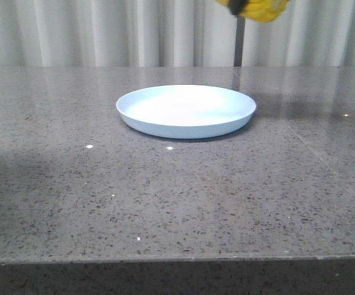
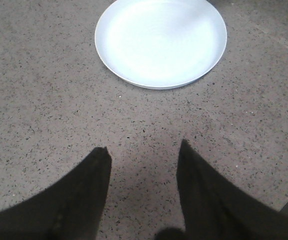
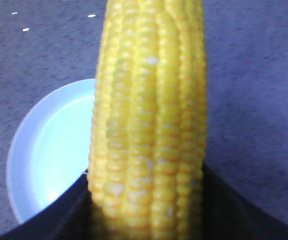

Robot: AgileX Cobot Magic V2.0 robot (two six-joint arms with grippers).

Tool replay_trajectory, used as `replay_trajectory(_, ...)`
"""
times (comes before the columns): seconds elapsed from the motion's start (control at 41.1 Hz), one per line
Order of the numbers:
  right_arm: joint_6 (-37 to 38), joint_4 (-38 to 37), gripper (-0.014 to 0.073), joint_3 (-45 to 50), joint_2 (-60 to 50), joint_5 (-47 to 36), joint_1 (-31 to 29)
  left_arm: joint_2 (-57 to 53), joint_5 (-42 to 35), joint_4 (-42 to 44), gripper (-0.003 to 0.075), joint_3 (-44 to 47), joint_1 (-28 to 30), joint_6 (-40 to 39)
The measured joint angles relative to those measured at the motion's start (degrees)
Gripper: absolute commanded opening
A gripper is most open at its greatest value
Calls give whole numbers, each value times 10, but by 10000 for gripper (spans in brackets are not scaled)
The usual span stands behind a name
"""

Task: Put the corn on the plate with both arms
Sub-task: 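Lift the corn with the right gripper and lower it onto the plate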

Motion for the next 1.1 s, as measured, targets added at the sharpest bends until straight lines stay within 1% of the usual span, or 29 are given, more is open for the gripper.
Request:
replay_trajectory(0.049,0,23,290,35,-12,-23,18,0,0,0,312,0,0,0)
replay_trajectory(0.244,0,98,290,135,-19,-123,58,0,0,0,312,0,0,0)
replay_trajectory(0.365,0,132,290,182,-16,-188,65,0,0,0,312,0,0,0)
replay_trajectory(0.487,0,149,297,212,-13,-243,65,0,-1,0,313,1,0,0)
replay_trajectory(0.584,0,160,364,219,-3,-258,65,0,-1,0,312,1,0,0)
replay_trajectory(0.658,0,167,430,219,8,-261,65,0,-1,0,312,1,0,0)
replay_trajectory(0.925,0,186,611,219,34,-262,65,0,-2,0,312,1,0,0)
replay_trajectory(0.974,0,186,621,219,33,-262,65,0,-2,0,313,1,0,0)
replay_trajectory(1.096,0,181,614,219,17,-257,65,0,-4,0,313,1,0,0)
